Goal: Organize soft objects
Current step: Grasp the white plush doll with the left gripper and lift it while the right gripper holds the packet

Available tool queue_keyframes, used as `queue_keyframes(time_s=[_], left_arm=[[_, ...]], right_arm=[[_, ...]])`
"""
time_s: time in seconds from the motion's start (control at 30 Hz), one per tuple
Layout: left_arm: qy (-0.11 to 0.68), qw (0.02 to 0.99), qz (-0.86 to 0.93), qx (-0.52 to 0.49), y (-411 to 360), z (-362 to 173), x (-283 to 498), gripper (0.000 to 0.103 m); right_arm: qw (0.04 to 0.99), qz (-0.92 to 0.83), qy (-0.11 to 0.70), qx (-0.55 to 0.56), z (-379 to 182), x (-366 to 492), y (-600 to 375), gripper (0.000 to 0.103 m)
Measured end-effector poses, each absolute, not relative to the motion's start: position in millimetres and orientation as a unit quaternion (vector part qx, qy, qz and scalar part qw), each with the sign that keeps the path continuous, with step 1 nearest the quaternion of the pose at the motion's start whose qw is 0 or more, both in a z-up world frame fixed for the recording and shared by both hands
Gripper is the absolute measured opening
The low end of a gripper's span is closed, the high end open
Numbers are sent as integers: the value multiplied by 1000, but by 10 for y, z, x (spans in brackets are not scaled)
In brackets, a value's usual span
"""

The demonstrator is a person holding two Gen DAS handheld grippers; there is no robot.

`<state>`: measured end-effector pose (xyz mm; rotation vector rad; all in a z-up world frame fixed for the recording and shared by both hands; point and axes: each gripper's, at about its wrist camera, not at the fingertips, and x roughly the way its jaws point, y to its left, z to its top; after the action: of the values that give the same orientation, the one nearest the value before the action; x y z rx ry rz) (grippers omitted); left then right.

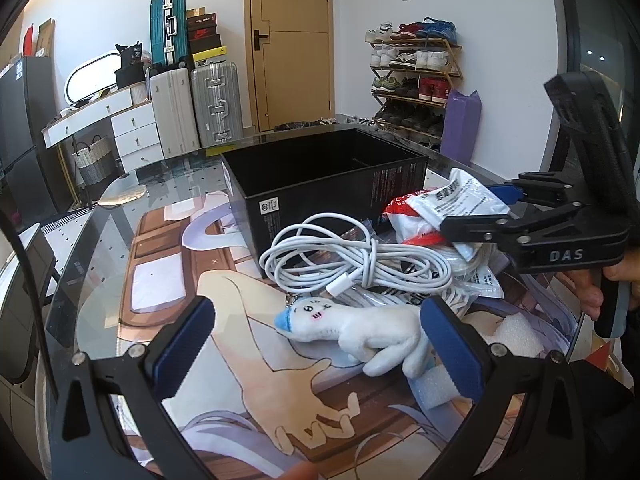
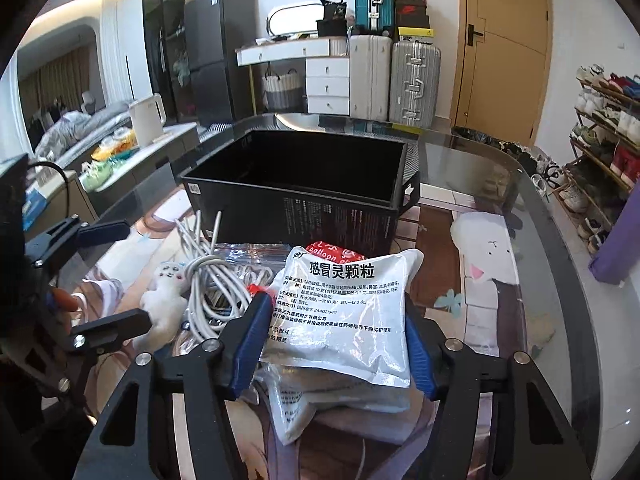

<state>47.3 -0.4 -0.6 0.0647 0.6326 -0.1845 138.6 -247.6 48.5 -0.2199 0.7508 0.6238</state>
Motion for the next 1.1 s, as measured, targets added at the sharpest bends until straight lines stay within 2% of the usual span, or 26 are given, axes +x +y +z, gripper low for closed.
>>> queue_keyframes(time_s=[0.53, 1.1], left_arm=[[331, 937, -102, 45, -149, 20, 433, 103], [406, 905, -128, -19, -44, -162, 740, 103]], right_arm=[[880, 326, 336, -78, 664, 1197, -2717, 63], [878, 335, 332, -88, 717, 1141, -2681, 63]])
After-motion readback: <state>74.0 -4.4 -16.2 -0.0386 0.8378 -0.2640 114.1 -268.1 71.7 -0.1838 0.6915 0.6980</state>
